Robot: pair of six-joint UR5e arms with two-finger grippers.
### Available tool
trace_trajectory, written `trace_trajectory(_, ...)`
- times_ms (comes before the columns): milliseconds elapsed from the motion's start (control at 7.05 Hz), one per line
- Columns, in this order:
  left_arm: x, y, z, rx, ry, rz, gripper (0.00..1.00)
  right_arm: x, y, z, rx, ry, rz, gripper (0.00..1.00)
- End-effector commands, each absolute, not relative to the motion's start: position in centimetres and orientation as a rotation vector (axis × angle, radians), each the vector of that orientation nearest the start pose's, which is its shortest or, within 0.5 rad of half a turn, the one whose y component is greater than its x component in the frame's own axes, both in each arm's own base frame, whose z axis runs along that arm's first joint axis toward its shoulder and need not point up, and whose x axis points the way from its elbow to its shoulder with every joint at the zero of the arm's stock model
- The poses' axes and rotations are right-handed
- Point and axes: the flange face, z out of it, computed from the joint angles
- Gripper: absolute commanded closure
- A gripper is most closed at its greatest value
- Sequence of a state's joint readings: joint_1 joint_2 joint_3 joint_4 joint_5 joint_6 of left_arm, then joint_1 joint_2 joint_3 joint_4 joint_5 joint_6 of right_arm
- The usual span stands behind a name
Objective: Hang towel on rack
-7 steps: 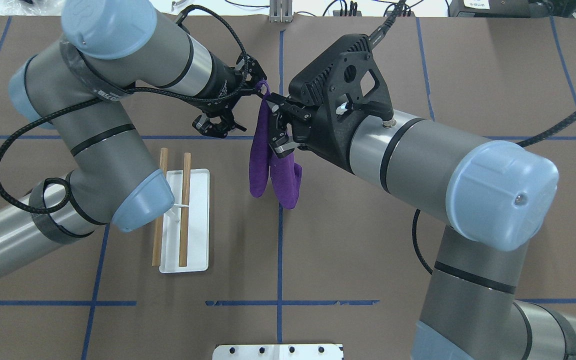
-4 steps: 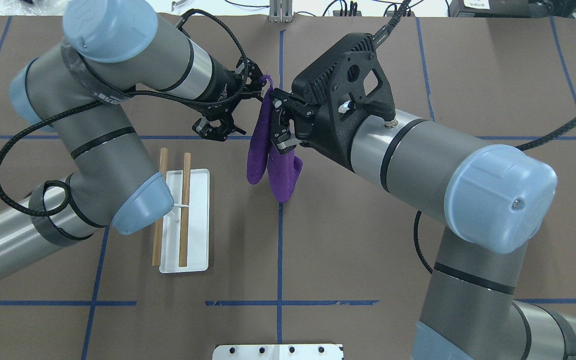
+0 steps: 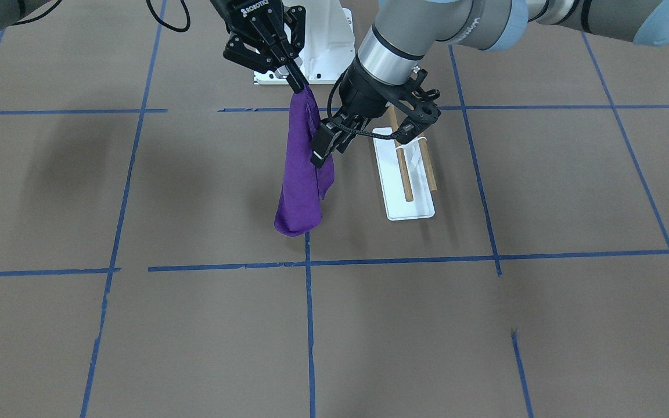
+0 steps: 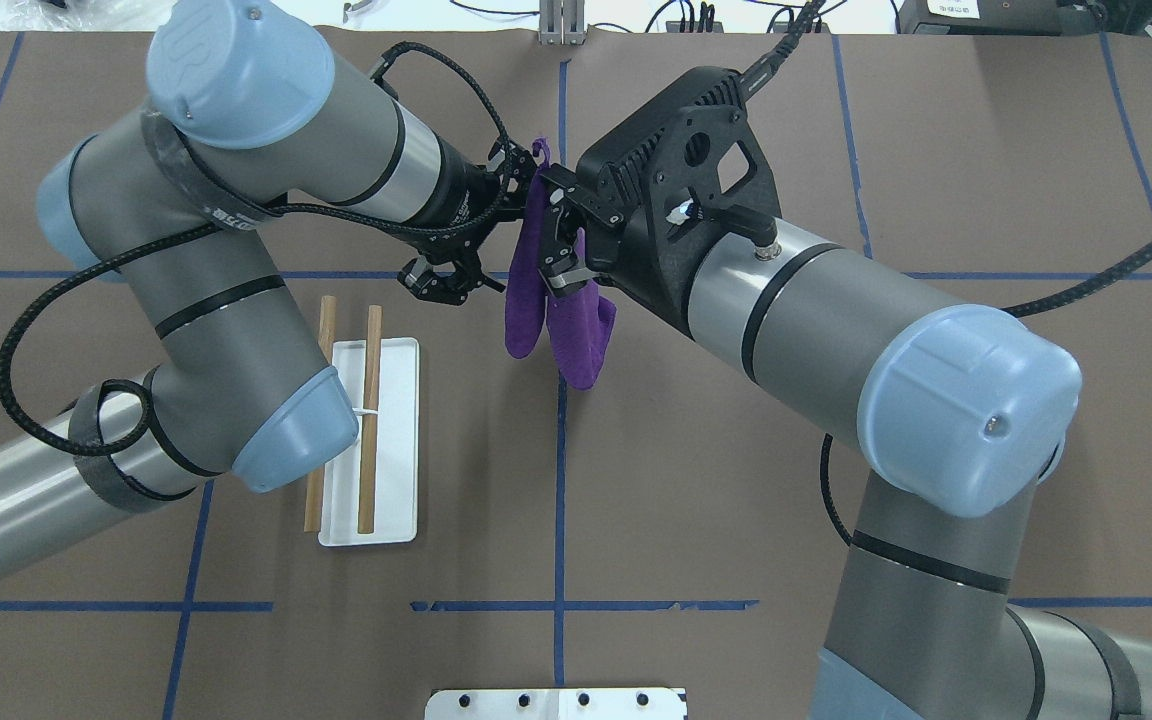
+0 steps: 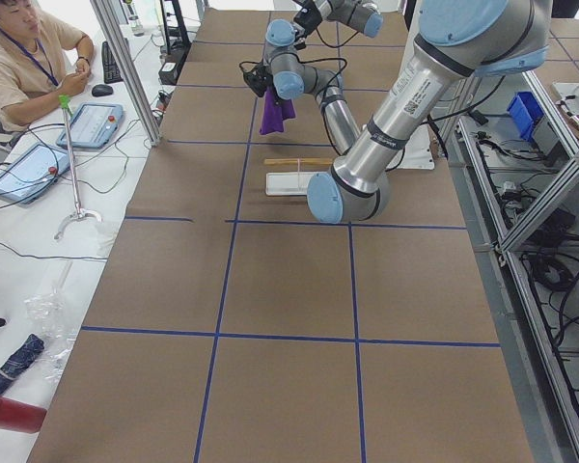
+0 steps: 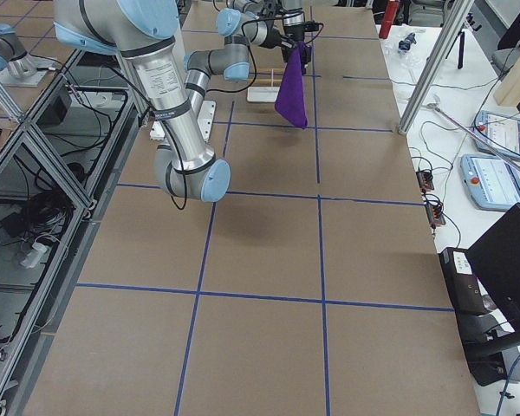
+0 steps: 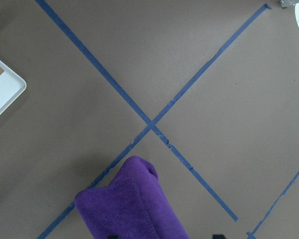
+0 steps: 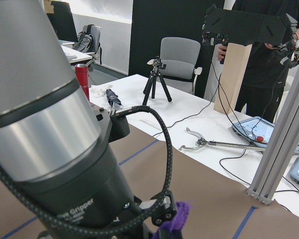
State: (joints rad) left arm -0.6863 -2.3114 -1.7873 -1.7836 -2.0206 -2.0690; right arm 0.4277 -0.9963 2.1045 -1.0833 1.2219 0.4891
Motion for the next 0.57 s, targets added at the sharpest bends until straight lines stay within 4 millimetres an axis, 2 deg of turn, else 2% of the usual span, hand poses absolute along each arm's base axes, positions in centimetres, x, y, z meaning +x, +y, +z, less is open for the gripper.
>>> trace_trajectory(0,44.19,-46.28,9.71,-0.308,1.211,-0.757,0.30,-38.23,-35.89,6.32,1.285,-0.959,-0.219,1.00)
trace_trajectory(142,44.54,-45.94,9.71,-0.313,1.209,-0.750,0.30,-38.16,-35.85,6.21,1.287,-0.962,-0.218,1.00)
trace_trajectory(284,44.79,-45.57,9.53,-0.316,1.210,-0.750,0.52,-38.16,-35.85,6.21,1.287,-0.962,-0.218,1.00)
trace_trajectory(425,44.72,-45.44,9.63,-0.327,1.212,-0.770,1.00,-38.16,-35.85,6.21,1.287,-0.962,-0.218,1.00)
